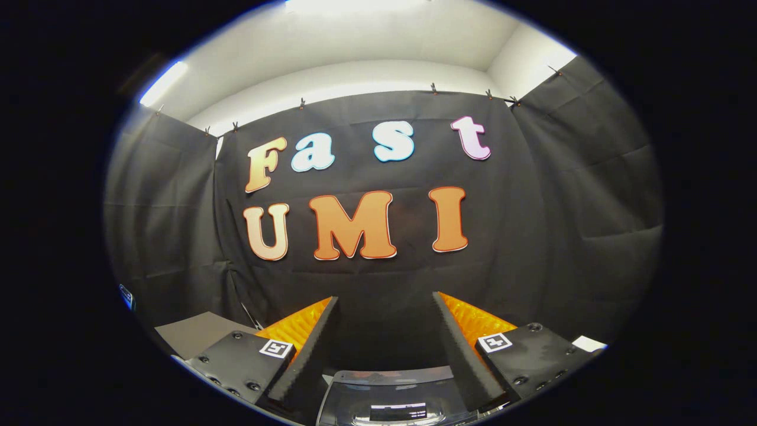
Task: Put the clothes into the washing machine and then close the washing machine lid.
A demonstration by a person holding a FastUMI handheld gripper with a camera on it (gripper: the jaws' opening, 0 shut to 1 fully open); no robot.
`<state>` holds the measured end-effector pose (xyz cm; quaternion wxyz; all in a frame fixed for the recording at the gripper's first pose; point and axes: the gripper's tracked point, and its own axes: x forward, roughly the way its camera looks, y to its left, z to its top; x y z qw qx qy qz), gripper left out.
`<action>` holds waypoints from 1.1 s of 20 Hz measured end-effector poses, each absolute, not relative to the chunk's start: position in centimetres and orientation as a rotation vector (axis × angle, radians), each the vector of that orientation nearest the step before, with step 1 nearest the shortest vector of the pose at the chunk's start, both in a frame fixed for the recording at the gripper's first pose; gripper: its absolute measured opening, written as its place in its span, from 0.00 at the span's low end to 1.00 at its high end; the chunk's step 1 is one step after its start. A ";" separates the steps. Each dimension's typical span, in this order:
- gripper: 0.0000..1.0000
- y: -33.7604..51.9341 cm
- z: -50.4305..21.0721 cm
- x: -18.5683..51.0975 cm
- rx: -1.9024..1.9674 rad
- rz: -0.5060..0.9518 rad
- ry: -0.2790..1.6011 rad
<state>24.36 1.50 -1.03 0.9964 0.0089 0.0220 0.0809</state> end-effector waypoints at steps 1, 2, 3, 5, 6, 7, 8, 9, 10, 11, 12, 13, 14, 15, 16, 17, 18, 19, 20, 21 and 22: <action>0.98 1.3 -1.2 24.3 0.018 0.162 0.047; 0.98 1.2 -1.1 24.1 0.018 0.163 0.047; 0.98 0.8 -0.8 23.9 0.016 0.162 0.044; 0.98 0.2 -0.9 23.8 0.011 0.158 0.046; 0.98 -0.1 -0.9 23.6 0.009 0.155 0.048; 0.98 -0.3 -0.8 23.5 0.005 0.153 0.046; 0.98 -0.7 -0.7 23.5 -0.003 0.147 0.045; 0.98 -0.8 -0.6 23.5 -0.008 0.144 0.044; 0.98 -0.9 -0.5 23.3 -0.006 0.143 0.041; 0.98 -0.7 -0.4 23.1 0.001 0.146 0.039; 0.98 -0.7 -0.5 23.0 0.010 0.149 0.038; 0.98 -0.5 -0.6 23.0 0.015 0.151 0.037; 0.98 -0.6 -0.6 23.1 0.015 0.152 0.037; 0.98 -0.6 -0.7 23.1 0.014 0.153 0.038; 0.98 -0.5 -0.7 23.0 0.014 0.154 0.041; 0.98 -0.5 -0.8 23.0 0.016 0.155 0.042; 0.98 -0.4 -0.8 23.1 0.019 0.158 0.044; 0.98 -0.4 -0.9 23.1 0.024 0.160 0.046; 0.98 -0.3 -1.1 23.1 0.027 0.162 0.049; 0.98 -0.2 -1.2 23.2 0.029 0.163 0.052; 0.98 -0.2 -1.3 23.3 0.029 0.165 0.055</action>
